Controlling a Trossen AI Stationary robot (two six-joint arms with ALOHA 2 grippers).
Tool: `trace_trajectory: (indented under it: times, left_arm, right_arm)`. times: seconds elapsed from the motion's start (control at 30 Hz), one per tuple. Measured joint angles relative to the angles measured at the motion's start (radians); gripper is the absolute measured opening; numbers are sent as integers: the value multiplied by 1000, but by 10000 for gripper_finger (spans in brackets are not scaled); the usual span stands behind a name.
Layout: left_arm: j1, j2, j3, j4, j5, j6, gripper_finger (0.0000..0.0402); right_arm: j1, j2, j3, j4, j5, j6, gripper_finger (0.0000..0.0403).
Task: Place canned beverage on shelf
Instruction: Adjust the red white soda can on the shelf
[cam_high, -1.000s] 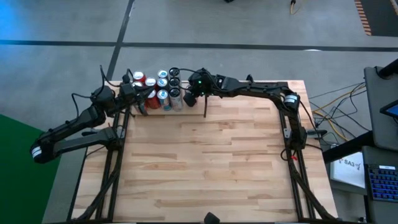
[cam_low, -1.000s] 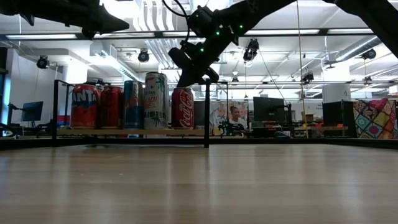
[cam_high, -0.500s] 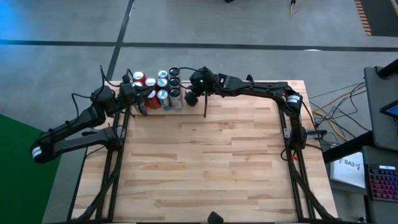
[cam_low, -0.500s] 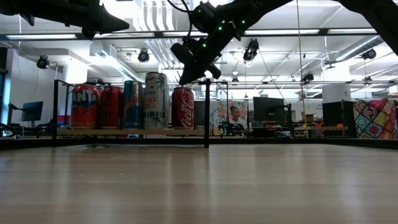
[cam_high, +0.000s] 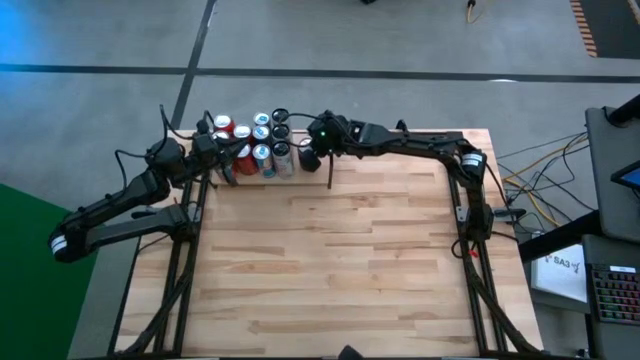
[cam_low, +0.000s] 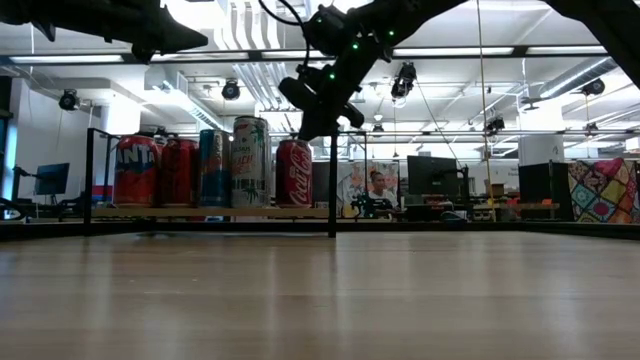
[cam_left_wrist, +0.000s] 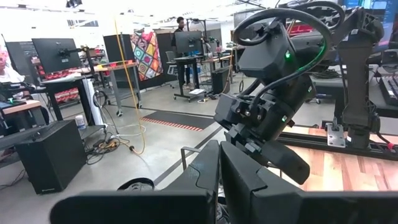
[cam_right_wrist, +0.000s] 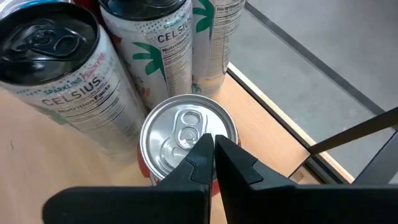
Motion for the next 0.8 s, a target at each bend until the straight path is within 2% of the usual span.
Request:
trace_trajectory:
  times: [0.43, 0.8]
  left_arm:
    - [0, 0, 0, -2, 0, -1, 0]
    - [0, 0, 0, -3, 0, -2, 0]
  right_arm:
    - [19, -2, 33, -58, -15, 23, 9]
    - [23, -3, 43, -29, -40, 11, 9]
